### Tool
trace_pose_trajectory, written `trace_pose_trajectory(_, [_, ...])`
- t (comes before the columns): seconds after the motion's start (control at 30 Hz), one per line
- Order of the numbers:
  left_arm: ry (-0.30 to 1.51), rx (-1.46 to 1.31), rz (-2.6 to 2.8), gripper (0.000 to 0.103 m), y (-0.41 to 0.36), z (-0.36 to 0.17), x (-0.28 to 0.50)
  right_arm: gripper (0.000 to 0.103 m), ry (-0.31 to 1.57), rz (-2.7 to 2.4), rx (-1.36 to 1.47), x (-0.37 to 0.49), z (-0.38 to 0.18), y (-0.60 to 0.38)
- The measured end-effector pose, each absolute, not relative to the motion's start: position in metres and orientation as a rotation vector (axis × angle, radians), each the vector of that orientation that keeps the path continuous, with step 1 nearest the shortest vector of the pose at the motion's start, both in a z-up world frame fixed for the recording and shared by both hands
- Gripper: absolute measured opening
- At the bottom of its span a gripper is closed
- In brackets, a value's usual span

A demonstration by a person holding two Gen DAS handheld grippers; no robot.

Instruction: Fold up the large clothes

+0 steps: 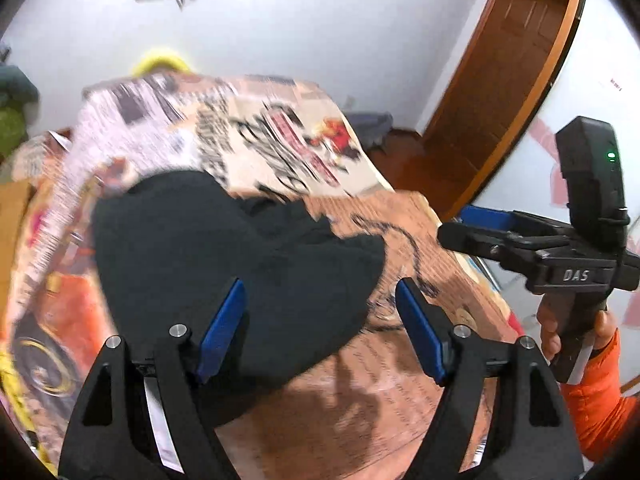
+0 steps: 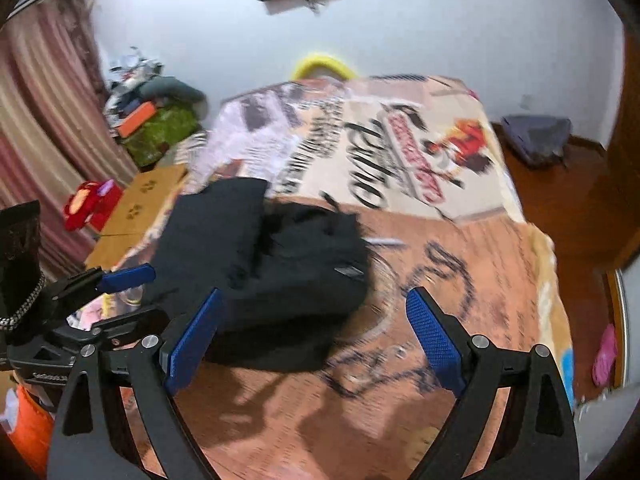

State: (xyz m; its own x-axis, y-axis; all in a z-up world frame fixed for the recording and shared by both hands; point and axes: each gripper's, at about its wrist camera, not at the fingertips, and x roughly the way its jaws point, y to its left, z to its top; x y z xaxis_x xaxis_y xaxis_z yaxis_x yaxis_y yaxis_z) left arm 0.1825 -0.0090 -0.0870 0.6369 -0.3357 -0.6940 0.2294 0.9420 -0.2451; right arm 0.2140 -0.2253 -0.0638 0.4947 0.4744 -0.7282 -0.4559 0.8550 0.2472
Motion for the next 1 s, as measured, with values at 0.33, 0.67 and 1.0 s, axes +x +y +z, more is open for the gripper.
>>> trace_pose_trajectory(0.33, [0.851, -0.095, -0.092, 0.077, 0.056, -0.115, 0.188, 0.091, 0.898, 0.657, -0.040, 0.221, -0.085, -0.154])
trace_pose_trajectory(0.67, [0.899, -0.199, -0.098, 0.079, 0.052, -0.159, 0.189, 0.091, 1.102, 0.606, 0.065, 0.249, -0.146, -0.196])
trace_pose_trajectory(1.0, [0.898, -0.100, -0.058, 0.082, 0.032, -0.166, 0.177, 0.091, 1.174, 0.599, 0.127, 0.234, -0.176, -0.214])
